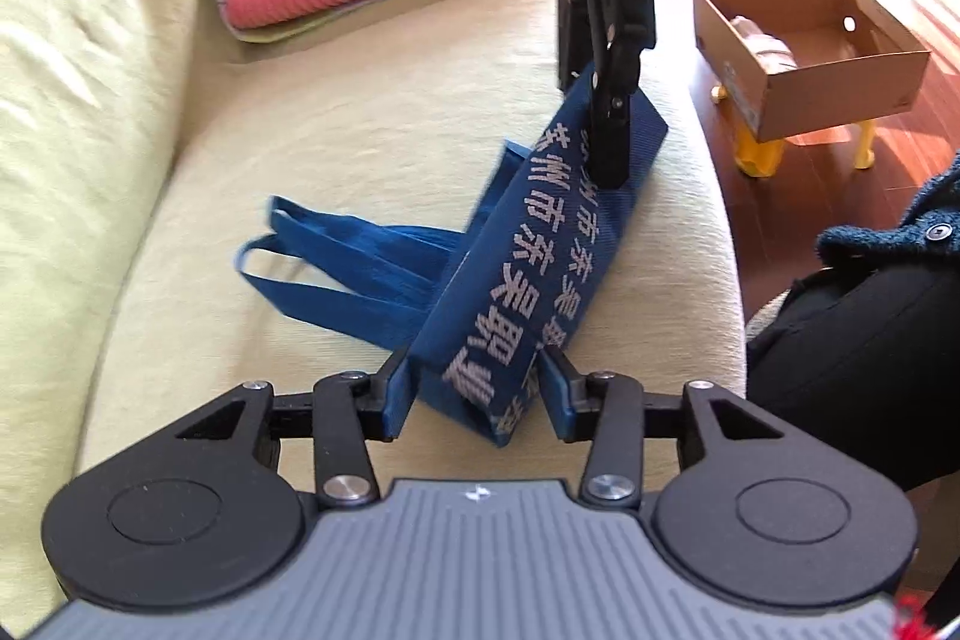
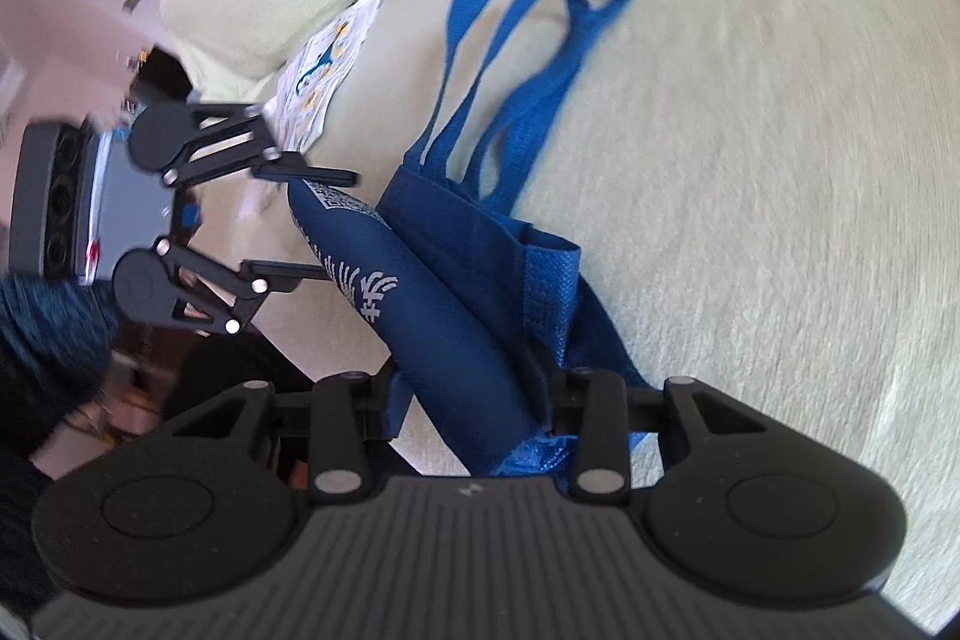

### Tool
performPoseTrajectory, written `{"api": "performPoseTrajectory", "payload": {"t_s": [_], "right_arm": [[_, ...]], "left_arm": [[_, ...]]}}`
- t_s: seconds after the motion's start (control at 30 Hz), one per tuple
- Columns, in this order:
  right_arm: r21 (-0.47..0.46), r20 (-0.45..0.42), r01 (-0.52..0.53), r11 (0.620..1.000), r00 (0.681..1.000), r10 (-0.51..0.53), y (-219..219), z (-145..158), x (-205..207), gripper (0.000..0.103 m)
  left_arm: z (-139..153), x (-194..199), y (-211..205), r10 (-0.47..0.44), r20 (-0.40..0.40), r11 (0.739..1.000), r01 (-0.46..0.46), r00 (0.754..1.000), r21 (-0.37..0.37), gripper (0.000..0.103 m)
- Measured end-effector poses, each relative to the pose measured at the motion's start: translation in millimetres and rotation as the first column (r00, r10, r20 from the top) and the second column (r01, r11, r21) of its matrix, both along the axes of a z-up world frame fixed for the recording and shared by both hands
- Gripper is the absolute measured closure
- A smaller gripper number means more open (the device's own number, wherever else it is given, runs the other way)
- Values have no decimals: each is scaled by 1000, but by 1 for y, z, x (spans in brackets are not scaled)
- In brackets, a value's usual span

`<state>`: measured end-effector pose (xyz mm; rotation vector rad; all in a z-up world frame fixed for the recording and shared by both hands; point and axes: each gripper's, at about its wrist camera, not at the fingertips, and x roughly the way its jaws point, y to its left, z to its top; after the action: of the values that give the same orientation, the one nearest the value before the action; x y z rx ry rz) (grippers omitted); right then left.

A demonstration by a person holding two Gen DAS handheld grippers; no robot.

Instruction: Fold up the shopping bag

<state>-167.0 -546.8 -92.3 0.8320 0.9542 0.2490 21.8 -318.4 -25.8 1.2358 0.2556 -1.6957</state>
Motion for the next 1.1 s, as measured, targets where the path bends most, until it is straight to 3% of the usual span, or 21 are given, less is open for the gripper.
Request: {"api": "performPoseTrajectory", "payload": {"t_s": [0.13, 0.27, 0.53, 0.67, 0.8, 0.83, 0.87, 0.9, 0.93, 1.03, 1.1], "right_arm": [[83, -32, 48, 995, 998, -45, -8, -8, -2, 72], [157, -58, 82, 984, 996, -74, -14, -17, -2, 72], [200, -104, 131, 971, 988, -112, -19, -25, 14, 74], [156, -105, 147, 977, 986, -132, -14, -20, 18, 75], [-8, -12, 197, 980, 980, -197, 6, 2, 9, 70], [-88, 33, 243, 966, 970, -241, 15, 11, 2, 62], [-179, 69, 302, 937, 953, -294, 23, 19, -6, 38], [-291, 105, 366, 884, 931, -351, 31, 26, -15, 30], [-381, 155, 419, 824, 908, -390, 41, 32, -23, 35], [-505, 332, 545, 669, 838, -433, 79, 48, -44, 70], [-583, 402, 535, 611, 844, -356, 108, 53, -46, 82]], "left_arm": [[17, -4, 9, 11, -8, 998, -11, 1000, -63, 67], [14, -20, 5, -24, -45, 995, 20, 999, -100, 69], [-21, -26, -26, 132, -64, 987, -137, 989, -83, 73], [-29, -26, -34, 199, -72, 977, -204, 977, -60, 78], [-29, -25, -38, 207, -67, 977, -210, 976, -38, 79], [-28, -25, -39, 206, -65, 977, -209, 976, -33, 79], [-28, -26, -40, 206, -62, 978, -208, 977, -30, 79], [-28, -26, -41, 204, -61, 978, -206, 977, -30, 79], [-28, -26, -41, 202, -60, 979, -204, 978, -28, 79], [-28, -27, -41, 202, -61, 979, -204, 977, -26, 79], [-28, -27, -41, 200, -58, 979, -202, 978, -26, 79]]}}
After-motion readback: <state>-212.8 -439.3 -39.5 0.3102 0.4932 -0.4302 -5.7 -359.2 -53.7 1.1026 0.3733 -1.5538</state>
